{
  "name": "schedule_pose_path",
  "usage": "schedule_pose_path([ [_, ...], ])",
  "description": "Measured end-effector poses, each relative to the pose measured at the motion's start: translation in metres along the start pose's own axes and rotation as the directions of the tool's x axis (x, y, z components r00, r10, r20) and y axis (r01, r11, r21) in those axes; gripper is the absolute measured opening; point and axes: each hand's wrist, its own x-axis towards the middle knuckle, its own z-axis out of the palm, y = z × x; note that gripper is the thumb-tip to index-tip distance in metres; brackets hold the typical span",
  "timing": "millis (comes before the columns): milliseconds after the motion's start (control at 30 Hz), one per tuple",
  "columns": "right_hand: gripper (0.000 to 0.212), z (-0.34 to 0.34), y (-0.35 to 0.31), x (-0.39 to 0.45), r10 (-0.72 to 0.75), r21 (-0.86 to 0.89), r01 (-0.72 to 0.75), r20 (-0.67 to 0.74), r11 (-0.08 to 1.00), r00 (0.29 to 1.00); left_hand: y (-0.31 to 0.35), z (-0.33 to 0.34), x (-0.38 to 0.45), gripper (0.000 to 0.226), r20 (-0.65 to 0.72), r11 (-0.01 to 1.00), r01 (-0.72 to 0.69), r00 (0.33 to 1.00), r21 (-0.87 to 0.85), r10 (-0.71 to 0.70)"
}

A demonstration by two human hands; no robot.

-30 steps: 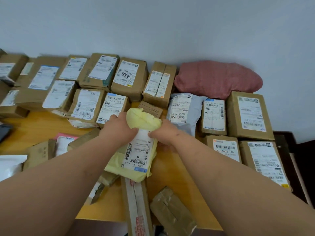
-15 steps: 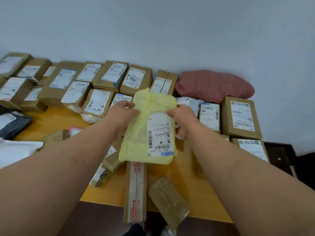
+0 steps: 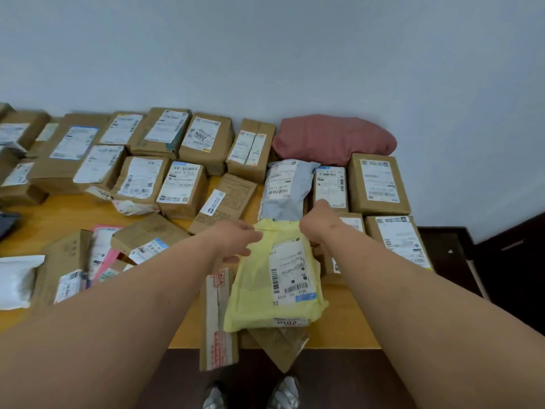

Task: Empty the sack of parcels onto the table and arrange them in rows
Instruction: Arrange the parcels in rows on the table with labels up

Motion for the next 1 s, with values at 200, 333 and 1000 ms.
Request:
schedule_pose_path([
  [200, 0.067, 0.020, 0.003, -0.013, -0.352, -0.314, 0.319, -0.053, 0.894, 0.934, -0.013, 0.001, -0.002, 0.061, 0.014, 0.968, -0.146, 0.989, 0.205, 0.146],
  [333, 0.111, 0.045, 0.009, -0.036, -0.302, -0.557, 0.428, 0.307, 0.712, 0.902, -0.037, -0.009, -0.009, 0.061, -0.013, 0.913, -0.177, 0.981, 0.369, 0.196],
  [1000, 0.021, 0.090, 0.070, -0.092, -0.592, -0.639, 0.409, -0.091, 0.652, 0.801, -0.124, -0.006, -0.038, 0.066, -0.054, 0.608, -0.226, 0.912, 0.761, 0.407],
])
